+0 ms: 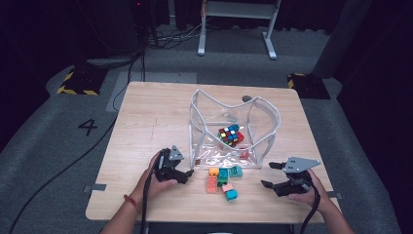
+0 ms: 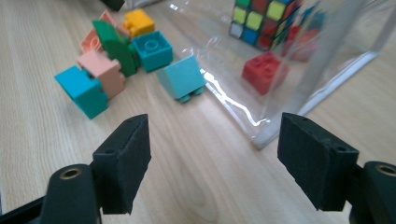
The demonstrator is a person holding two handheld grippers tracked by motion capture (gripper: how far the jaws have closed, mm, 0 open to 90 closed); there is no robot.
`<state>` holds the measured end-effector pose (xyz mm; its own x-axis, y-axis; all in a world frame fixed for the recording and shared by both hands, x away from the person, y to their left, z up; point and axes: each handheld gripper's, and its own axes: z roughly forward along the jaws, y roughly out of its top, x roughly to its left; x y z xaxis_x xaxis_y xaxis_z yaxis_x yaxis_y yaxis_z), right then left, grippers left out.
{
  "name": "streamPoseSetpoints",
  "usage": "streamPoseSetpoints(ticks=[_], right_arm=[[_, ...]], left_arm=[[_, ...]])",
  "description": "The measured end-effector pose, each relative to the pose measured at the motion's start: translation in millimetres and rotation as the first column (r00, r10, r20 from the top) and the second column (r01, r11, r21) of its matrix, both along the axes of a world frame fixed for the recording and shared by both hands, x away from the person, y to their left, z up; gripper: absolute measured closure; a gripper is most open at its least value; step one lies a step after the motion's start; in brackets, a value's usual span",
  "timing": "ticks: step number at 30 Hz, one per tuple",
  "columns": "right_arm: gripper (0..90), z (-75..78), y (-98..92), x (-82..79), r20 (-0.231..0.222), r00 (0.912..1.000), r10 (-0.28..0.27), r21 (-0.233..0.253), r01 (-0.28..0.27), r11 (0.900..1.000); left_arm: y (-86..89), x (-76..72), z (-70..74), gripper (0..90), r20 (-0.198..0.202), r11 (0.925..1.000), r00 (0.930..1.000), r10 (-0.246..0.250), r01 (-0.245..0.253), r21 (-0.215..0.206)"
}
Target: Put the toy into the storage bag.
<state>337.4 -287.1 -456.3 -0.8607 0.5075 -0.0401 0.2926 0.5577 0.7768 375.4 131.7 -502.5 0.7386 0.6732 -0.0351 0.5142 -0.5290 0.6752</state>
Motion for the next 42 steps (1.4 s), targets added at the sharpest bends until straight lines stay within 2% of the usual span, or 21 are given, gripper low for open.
streamPoseSetpoints(ticks=[5, 9, 12, 17, 18, 19, 22, 31, 32, 34, 35, 38, 39, 41, 42], right_arm=[[29.0, -13.3, 13.9, -7.8, -0.023, 0.998, 0.058, -0.038, -0.059, 0.998], [31.1, -19.9, 27.2, -14.7, -0.038, 0.9937, 0.105, -0.043, -0.107, 0.993], [33.5, -24.0, 38.4, -19.4, -0.043, 0.9866, 0.157, -0.035, -0.159, 0.987], [40.4, -28.5, 55.5, -24.4, -0.059, 0.9763, 0.208, -0.016, -0.209, 0.978], [41.6, -29.9, 58.9, -23.6, -0.048, 0.9718, 0.231, -0.014, -0.232, 0.973], [42.9, -30.4, 61.6, -23.9, -0.049, 0.9707, 0.235, -0.02, -0.236, 0.971], [45.4, -33.9, 71.5, -23.5, -0.056, 0.9594, 0.276, -0.021, -0.278, 0.96], [46.3, -43.4, 85.9, -22.2, -0.073, 0.9625, 0.261, -0.026, -0.264, 0.964], [47.2, -44.1, 87.3, -22.0, -0.069, 0.962, 0.264, -0.011, -0.266, 0.964], [51.4, -44.3, 88.7, -22.5, -0.066, 0.9646, 0.255, -0.023, -0.257, 0.966], [52.8, -44.6, 89.4, -21.4, -0.052, 0.9639, 0.261, -0.022, -0.263, 0.965], [59.2, -44.7, 89.0, -21.5, -0.05, 0.9678, 0.247, -0.01, -0.247, 0.969], [62.8, -44.5, 88.4, -21.6, -0.05, 0.9674, 0.248, -0.011, -0.249, 0.968], [64.4, -44.9, 87.5, -22.1, -0.046, 0.9656, 0.256, -0.003, -0.256, 0.967], [66.8, -44.9, 86.5, -21.8, -0.036, 0.9631, 0.267, -0.017, -0.268, 0.963]], left_arm=[[-0.1, -0.1, -0.1, 14.1, -0.001, 1.0, 1.0, 0.002, -0.002, -0.001], [-0.1, -0.1, -0.2, 14.1, -0.001, 1.0, 1.0, 0.002, -0.002, -0.002], [0.0, 0.1, -0.1, 14.0, 0.001, 1.0, 1.0, 0.0, 0.0, -0.001], [0.0, 0.0, -0.1, 14.1, -0.001, 1.0, 1.0, 0.0, 0.0, -0.001], [0.1, -0.1, 0.2, 14.0, 0.007, 1.0, 1.0, 0.005, -0.005, 0.005], [0.1, 0.0, 0.1, 14.1, 0.006, 1.0, 1.0, 0.003, -0.003, 0.003], [0.0, 0.1, -0.1, 14.0, 0.002, 1.0, 1.0, 0.0, 0.0, 0.0], [0.1, 0.0, 0.1, 14.0, 0.006, 1.0, 1.0, 0.003, -0.003, 0.003], [0.0, -0.1, 0.1, 14.0, 0.005, 1.0, 1.0, 0.005, -0.005, 0.003], [0.1, 0.0, 0.2, 14.0, 0.006, 1.0, 1.0, 0.004, -0.004, 0.004], [0.1, 0.0, 0.2, 14.0, 0.006, 1.0, 1.0, 0.004, -0.004, 0.004], [0.1, 0.0, 0.1, 14.0, 0.006, 1.0, 1.0, 0.003, -0.003, 0.003], [0.1, 0.0, 0.2, 14.0, 0.006, 1.0, 1.0, 0.003, -0.003, 0.005], [0.1, 0.0, 0.2, 14.1, 0.006, 1.0, 1.0, 0.003, -0.003, 0.005], [0.1, 0.0, 0.2, 14.0, 0.006, 1.0, 1.0, 0.004, -0.004, 0.004]])
